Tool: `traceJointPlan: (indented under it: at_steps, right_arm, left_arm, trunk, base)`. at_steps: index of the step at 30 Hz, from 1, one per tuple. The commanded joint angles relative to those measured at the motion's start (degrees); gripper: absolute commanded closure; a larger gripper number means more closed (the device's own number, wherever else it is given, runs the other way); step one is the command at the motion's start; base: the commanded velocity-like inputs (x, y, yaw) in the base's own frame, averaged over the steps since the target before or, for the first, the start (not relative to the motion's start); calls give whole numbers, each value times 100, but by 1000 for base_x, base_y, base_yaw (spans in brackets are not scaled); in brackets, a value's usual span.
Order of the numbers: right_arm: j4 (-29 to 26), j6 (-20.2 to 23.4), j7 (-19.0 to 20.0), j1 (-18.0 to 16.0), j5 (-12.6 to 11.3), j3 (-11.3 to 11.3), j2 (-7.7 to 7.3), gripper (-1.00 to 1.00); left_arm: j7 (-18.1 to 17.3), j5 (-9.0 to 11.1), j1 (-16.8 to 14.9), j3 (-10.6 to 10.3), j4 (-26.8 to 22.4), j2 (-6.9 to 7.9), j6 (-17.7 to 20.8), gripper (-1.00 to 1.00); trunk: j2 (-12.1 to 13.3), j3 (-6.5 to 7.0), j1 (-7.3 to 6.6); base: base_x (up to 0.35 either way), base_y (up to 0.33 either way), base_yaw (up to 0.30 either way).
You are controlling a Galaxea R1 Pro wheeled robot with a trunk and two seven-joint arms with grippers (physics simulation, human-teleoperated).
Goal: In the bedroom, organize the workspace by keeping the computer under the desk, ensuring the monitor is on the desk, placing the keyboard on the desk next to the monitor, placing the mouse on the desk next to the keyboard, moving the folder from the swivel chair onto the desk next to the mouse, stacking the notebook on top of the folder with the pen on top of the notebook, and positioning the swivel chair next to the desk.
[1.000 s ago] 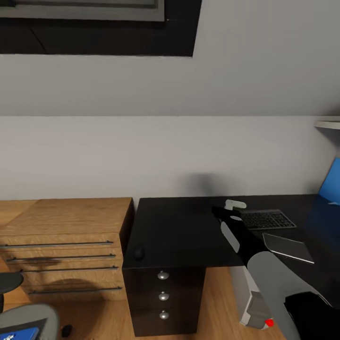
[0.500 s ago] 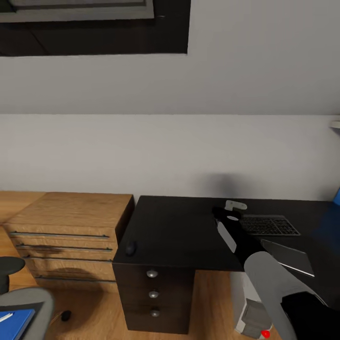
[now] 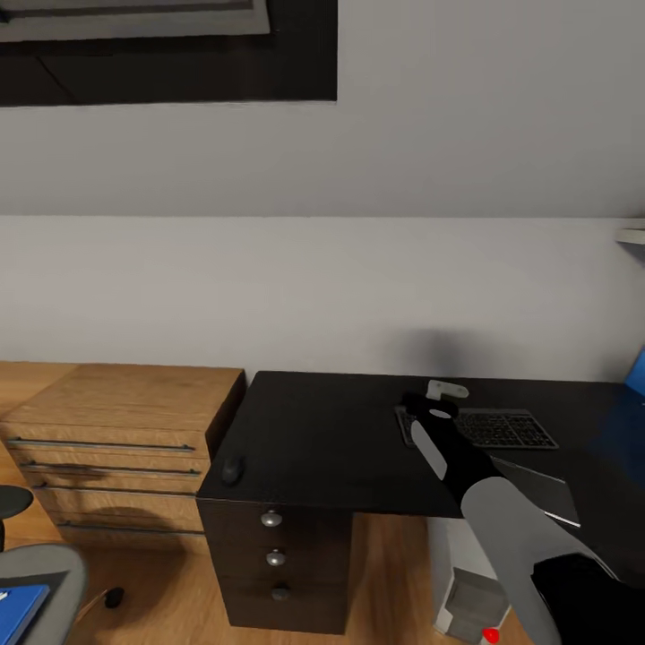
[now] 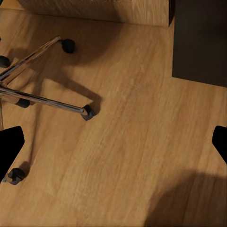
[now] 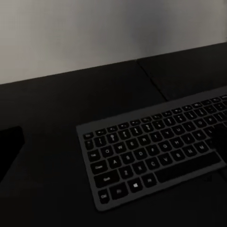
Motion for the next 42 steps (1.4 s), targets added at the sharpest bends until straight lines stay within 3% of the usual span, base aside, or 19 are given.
traceJointPlan:
  at_steps: [1, 13, 21, 26, 28, 35, 42]
  right_arm:
    - [-7, 30, -46, -4, -33, 31, -6, -100]
    - [20, 26, -19, -4, -25, 30, -27, -100]
    - [53, 22, 15, -4, 45, 22, -76, -100]
    - [59, 23, 123, -10, 45, -2, -307, -100]
    - [62, 26, 263, -22, 36, -9, -496, -100]
    - [320, 40, 677, -114, 40, -16, -825, -100]
    - [1221, -2, 962, -634, 8, -17, -1201, -100]
  left_arm:
    - [30, 58, -6, -48, 0, 4, -30, -100]
    - [30, 57, -6, -48, 1, 9, -29, -100]
    - [44, 62, -6, -42, 10, 14, -26, -100]
    - [40, 73, -6, -35, 52, 44, -21, -100]
    - [39, 77, -6, -37, 124, 82, -29, -100]
    - [39, 91, -6, -37, 468, 155, -101, -100]
    - [-12, 89, -6, -41, 1352, 175, -1024, -100]
  trunk:
    - [-4, -7, 1]
    - [-4, -7, 1]
    - [-4, -7, 1]
    - [-4, -7, 1]
    - [-4, -7, 1]
    - [-4, -7, 1]
    - [-4, -7, 1]
  base:
    - [134, 21, 0]
    - [266, 40, 0]
    - [67, 5, 0]
    - [14, 1, 0]
    - [5, 0, 0]
    - [2, 0, 0]
    - [0, 0, 0]
